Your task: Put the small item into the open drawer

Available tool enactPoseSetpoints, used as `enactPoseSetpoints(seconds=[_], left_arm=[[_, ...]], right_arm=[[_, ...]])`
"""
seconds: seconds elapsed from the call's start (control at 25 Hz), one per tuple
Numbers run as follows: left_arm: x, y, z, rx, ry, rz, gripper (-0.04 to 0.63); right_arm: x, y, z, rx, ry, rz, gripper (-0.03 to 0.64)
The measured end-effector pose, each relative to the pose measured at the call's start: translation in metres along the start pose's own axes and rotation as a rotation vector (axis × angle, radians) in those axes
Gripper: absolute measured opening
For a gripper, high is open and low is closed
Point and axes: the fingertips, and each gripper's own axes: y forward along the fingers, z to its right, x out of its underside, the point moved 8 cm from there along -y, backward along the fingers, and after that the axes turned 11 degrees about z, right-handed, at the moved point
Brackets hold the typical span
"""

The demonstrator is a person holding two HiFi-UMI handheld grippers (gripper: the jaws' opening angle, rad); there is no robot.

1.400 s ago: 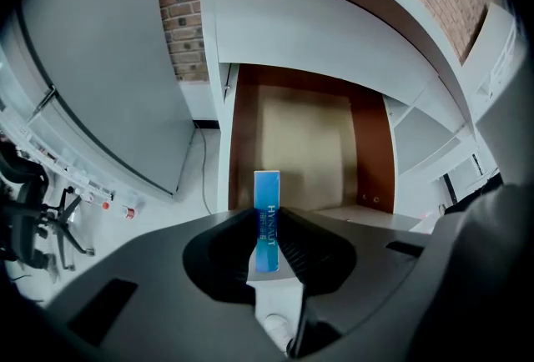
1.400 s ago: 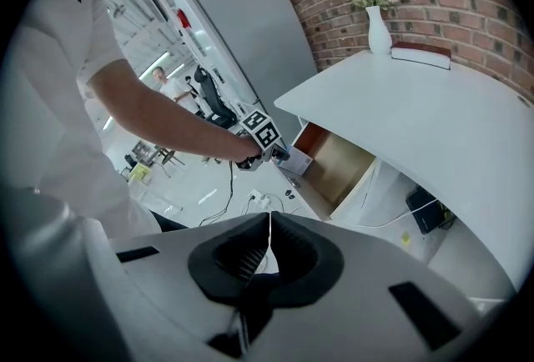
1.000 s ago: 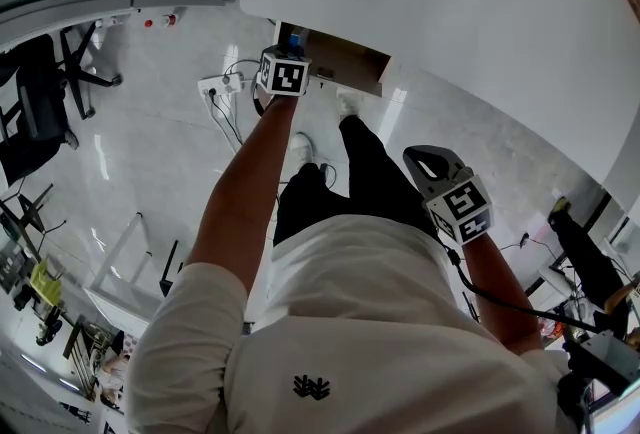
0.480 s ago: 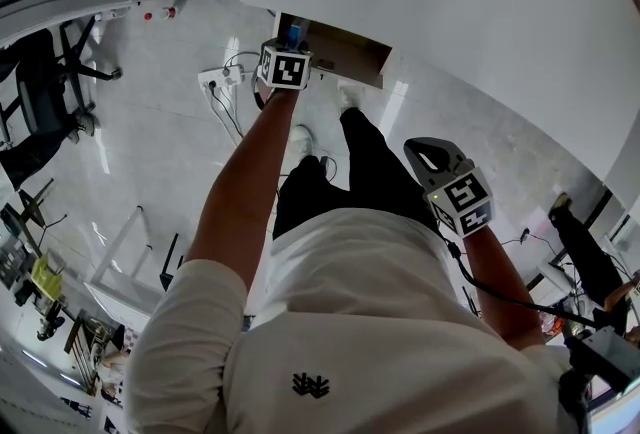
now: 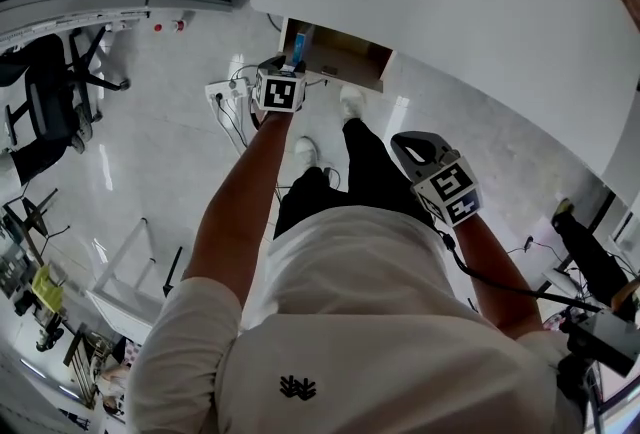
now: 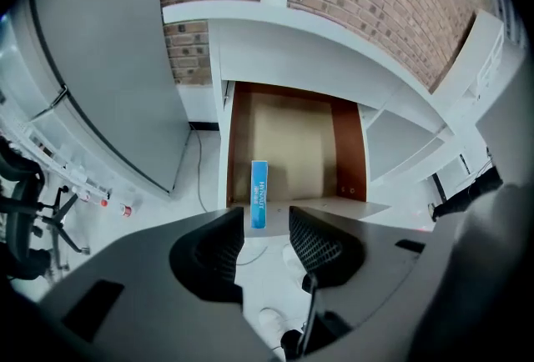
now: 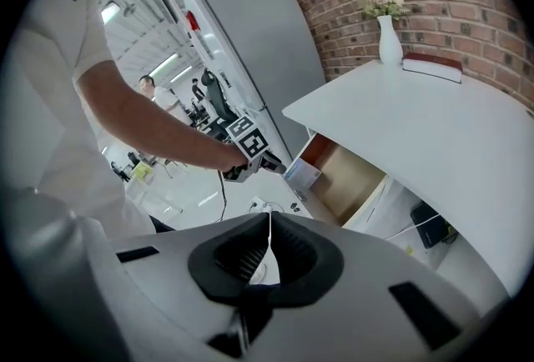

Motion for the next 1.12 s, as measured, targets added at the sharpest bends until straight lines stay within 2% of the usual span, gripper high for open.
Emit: enactPoseSetpoints(seconds=[0.2,0.36,0.52,0.92,1.12], left_arm=[[0.006,-0.048,0.002,0.051,0.005,0.03,0.183],[0.011,-0.095,0.01,0.147,-0.002,0.124,0.172],[0.02,-0.151,0.02,0.234,-0.005,0.18,0.132],[0.071,-0.301,0.018,0.374,-0.006,0.313,0.054],[0.103,-0.361,0.023,0.421,0.009,0.36,0.037]], right_arm=[[-0.007,0.001,-0.034,0.005,-0.026,0.022,0.031],[-0.01,0.002,-0.068,0.011,-0.035,0.046,0.031],[-0.015,-0.004,-0.099,0.032,-0.064,0.074,0.031],[-0.018,-0.017,-0.21,0.061,-0.112,0.133,0.032],[0.0,-0.025,-0.258,0.084,-0.164,0.142,0.031]])
